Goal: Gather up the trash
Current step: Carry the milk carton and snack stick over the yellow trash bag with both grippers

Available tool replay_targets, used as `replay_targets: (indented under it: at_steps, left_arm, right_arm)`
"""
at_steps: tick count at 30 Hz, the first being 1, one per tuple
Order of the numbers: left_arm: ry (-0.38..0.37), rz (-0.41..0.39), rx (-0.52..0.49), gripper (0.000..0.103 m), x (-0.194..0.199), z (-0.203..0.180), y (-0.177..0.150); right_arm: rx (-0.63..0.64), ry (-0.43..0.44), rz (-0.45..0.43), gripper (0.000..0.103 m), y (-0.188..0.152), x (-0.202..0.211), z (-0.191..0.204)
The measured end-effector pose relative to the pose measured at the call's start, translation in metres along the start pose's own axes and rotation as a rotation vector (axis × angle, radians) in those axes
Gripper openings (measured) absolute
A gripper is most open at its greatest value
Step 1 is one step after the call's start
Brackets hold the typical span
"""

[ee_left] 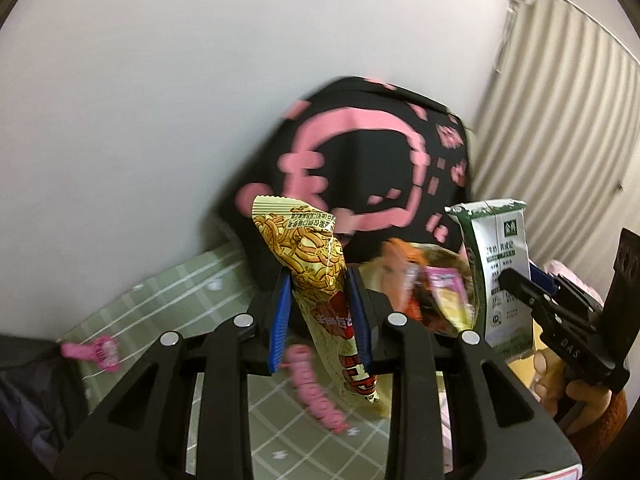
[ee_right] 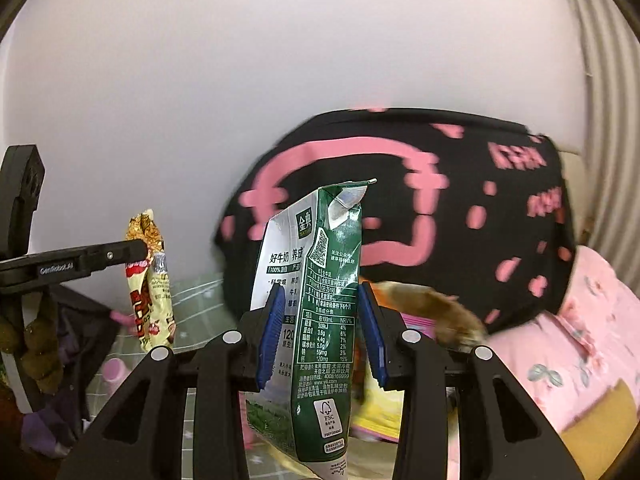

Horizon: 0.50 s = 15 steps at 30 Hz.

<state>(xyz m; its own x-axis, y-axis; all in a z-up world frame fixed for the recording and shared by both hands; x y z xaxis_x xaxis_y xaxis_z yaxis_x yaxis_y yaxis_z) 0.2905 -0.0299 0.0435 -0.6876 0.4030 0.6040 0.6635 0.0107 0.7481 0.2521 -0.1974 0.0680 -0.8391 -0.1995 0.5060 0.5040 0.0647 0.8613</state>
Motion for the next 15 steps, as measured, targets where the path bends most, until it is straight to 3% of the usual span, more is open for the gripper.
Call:
replay_targets:
  at_steps: [10, 15]
  left_arm:
    - [-0.203, 0.047, -0.072, 0.026, -0.044, -0.09, 0.0]
    - [-0.259, 0.126, -0.061, 0.026, -0.096, -0.115, -0.012]
  right_arm:
    - [-0.103, -0.146, -0.014, 0.036, -0.022, 0.036, -0.085]
    - [-0.138, -0.186, -0.019, 0.036, -0.028, 0.045, -0.113]
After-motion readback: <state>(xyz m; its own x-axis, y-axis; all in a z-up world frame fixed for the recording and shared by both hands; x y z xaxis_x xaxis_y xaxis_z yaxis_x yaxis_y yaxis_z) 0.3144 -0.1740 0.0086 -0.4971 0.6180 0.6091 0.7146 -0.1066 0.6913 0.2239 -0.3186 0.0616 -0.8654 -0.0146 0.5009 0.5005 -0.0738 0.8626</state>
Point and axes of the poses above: each gripper's, at about its wrist camera, not at the fingertips, and x roughly against the way its jaws point, z to its left, y to its top, the point moved 10 cm from there along -x, roughly the way its jaws point, and after that the axes turned 2 degrees about x, right-handed, at the moved point
